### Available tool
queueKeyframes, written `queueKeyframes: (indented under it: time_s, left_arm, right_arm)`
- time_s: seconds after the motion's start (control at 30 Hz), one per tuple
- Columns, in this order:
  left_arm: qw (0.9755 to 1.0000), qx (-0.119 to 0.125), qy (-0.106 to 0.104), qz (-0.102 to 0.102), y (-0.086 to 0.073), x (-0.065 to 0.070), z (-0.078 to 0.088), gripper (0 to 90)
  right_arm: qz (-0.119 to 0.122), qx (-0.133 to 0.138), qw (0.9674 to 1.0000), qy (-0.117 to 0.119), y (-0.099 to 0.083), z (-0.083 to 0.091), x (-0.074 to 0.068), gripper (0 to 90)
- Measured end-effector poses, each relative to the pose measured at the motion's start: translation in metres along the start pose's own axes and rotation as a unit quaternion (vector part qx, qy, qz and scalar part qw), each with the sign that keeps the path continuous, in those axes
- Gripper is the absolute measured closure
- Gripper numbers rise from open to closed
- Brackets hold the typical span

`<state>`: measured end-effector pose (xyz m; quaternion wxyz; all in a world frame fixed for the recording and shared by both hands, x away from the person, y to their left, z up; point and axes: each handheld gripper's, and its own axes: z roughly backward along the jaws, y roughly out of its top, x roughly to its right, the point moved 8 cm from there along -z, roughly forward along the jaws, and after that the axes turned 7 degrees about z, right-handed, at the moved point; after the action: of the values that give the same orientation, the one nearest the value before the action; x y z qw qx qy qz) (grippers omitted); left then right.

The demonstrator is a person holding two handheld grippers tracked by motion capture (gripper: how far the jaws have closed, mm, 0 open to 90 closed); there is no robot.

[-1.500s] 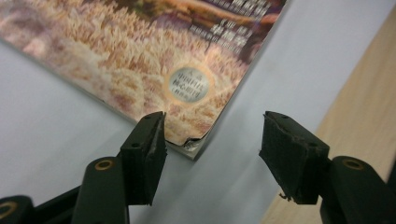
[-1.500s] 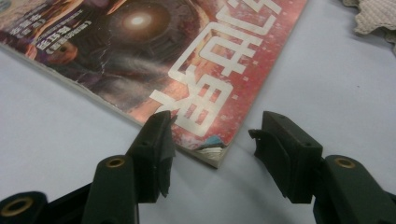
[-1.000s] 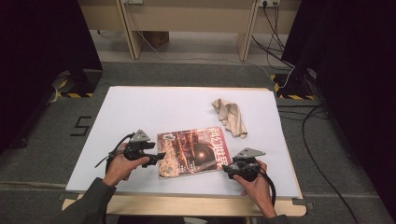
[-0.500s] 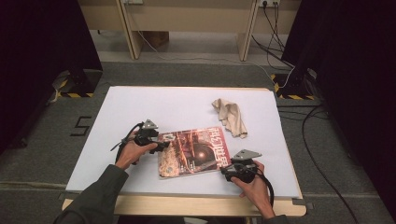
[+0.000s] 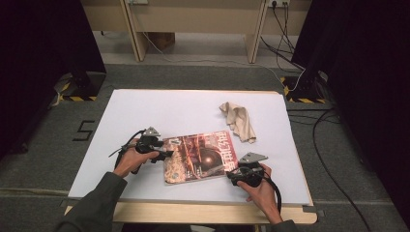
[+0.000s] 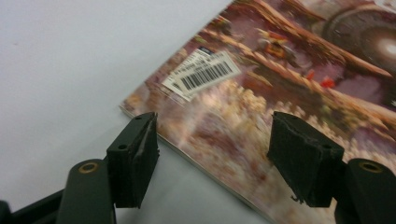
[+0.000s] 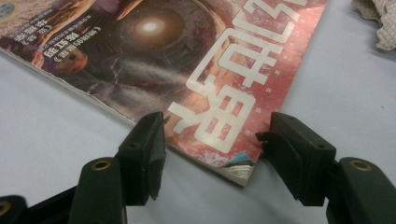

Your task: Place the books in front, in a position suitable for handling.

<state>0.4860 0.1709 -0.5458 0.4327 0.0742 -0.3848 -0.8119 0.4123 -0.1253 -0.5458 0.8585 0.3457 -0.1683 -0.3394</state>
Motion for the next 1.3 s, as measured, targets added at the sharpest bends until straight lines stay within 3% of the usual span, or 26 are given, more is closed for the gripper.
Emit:
queueKeyframes:
  time_s: [0.1,0.27,0.33,0.5,0.6,0.7,0.77,1.03,1.13,1.3]
  left_arm:
    - [0.9999,-0.005,-0.004,-0.009,-0.005,0.005,0.005,33.3]
    - [1.0,-0.003,-0.006,-0.004,-0.007,0.003,0.01,34.9]
    - [0.9996,0.019,0.017,0.008,0.001,-0.007,0.01,33.7]
    - [0.998,0.03,0.056,-0.002,0.012,-0.023,0.001,28.2]
    - [0.9981,0.034,0.05,0.009,0.017,-0.028,-0.007,26.9]
    - [0.9991,0.032,0.019,0.023,0.019,-0.028,-0.013,26.5]
    - [0.9992,0.029,0.017,0.023,0.018,-0.028,-0.013,26.7]
    - [0.9997,-0.001,0.017,0.017,-0.002,-0.018,0.006,28.1]
    - [0.9996,-0.004,0.021,0.017,-0.014,-0.009,0.016,28.1]
    - [0.9997,-0.018,0.009,0.014,-0.032,0.009,0.03,31.0]
  right_arm:
    - [-0.005,0.006,0.9999,0.008,0.004,-0.003,0.005,37.8]
    - [-0.007,0.01,0.9999,0.01,0.008,-0.007,0.01,38.9]
    - [-0.004,0.01,0.9999,0.01,0.01,-0.009,0.012,39.1]
    - [0.003,0.009,0.9999,0.005,0.012,-0.011,0.013,39.5]
    - [0.0,0.01,0.9999,0.006,0.012,-0.011,0.014,39.7]
    - [-0.003,0.011,0.9999,0.009,0.013,-0.012,0.015,39.4]
    - [-0.004,0.012,0.9999,0.007,0.013,-0.013,0.016,39.5]
    - [-0.008,0.016,0.9997,-0.019,0.018,-0.018,0.028,40.1]
    - [-0.016,0.02,0.9994,-0.022,0.019,-0.02,0.031,40.9]
    - [-0.034,0.019,0.9989,-0.025,0.019,-0.017,0.031,42.0]
